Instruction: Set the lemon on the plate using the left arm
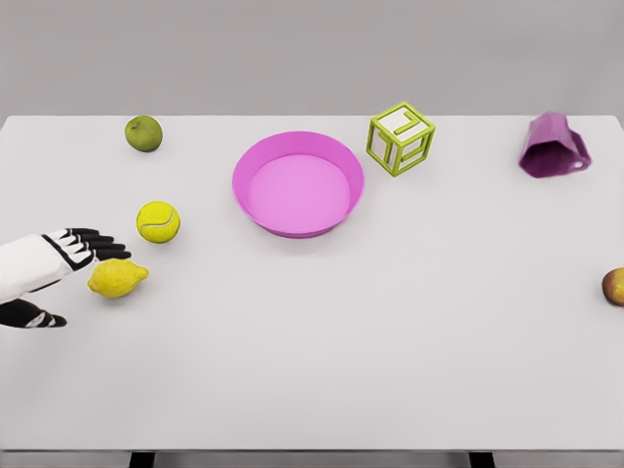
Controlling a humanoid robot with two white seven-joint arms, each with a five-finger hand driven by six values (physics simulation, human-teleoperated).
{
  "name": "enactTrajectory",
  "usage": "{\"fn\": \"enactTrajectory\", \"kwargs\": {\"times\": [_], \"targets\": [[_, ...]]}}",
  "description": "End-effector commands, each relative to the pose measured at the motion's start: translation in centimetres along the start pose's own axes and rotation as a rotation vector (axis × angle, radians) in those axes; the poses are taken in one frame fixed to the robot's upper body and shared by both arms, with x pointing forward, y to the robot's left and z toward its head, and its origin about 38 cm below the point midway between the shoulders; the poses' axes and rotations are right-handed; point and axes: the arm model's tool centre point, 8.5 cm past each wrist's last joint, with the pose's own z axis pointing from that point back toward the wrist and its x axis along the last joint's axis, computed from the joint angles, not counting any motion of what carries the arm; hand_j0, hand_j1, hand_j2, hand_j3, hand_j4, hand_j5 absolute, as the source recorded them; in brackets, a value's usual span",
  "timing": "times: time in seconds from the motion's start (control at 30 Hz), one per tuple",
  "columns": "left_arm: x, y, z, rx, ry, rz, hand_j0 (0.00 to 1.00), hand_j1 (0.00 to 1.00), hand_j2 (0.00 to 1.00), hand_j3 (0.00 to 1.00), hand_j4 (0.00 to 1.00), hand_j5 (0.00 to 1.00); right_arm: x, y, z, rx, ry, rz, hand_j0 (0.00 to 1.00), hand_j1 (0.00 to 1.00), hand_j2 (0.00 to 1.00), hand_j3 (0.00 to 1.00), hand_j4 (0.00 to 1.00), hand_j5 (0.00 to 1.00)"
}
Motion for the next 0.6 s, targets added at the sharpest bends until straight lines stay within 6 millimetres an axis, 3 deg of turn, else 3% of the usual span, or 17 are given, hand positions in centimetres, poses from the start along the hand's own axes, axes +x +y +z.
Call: {"fn": "enactTrajectory", "kwargs": {"times": [0.0, 0.07, 0.23, 0.43, 0.57], "targets": [[0.0, 0.3, 0.0, 0.002, -0.001, 0.000, 1.00, 1.00, 1.00, 1.00, 1.00, 1.00, 0.0, 0.0, 0.0, 0.000, 0.001, 0.000, 1.00, 1.00, 1.00, 1.00, 1.00, 1.00], [0.0, 0.5, -0.1, 0.003, -0.002, -0.008, 1.00, 1.00, 1.00, 1.00, 1.00, 1.00, 0.0, 0.0, 0.0, 0.000, 0.001, 0.000, 1.00, 1.00, 1.00, 1.00, 1.00, 1.00], [-0.6, 3.3, 0.8, -0.046, 0.013, -0.096, 1.00, 1.00, 1.00, 1.00, 1.00, 1.00, 0.0, 0.0, 0.0, 0.000, 0.001, 0.000, 1.00, 1.00, 1.00, 1.00, 1.00, 1.00], [0.3, 2.5, -1.4, -0.107, -0.054, -0.101, 1.00, 1.00, 1.00, 1.00, 1.00, 1.00, 0.0, 0.0, 0.0, 0.000, 0.001, 0.000, 1.00, 1.00, 1.00, 1.00, 1.00, 1.00], [0.4, 2.1, -1.7, -0.117, -0.064, -0.095, 1.00, 1.00, 1.00, 1.00, 1.00, 1.00, 0.0, 0.0, 0.0, 0.000, 0.001, 0.000, 1.00, 1.00, 1.00, 1.00, 1.00, 1.00]]}}
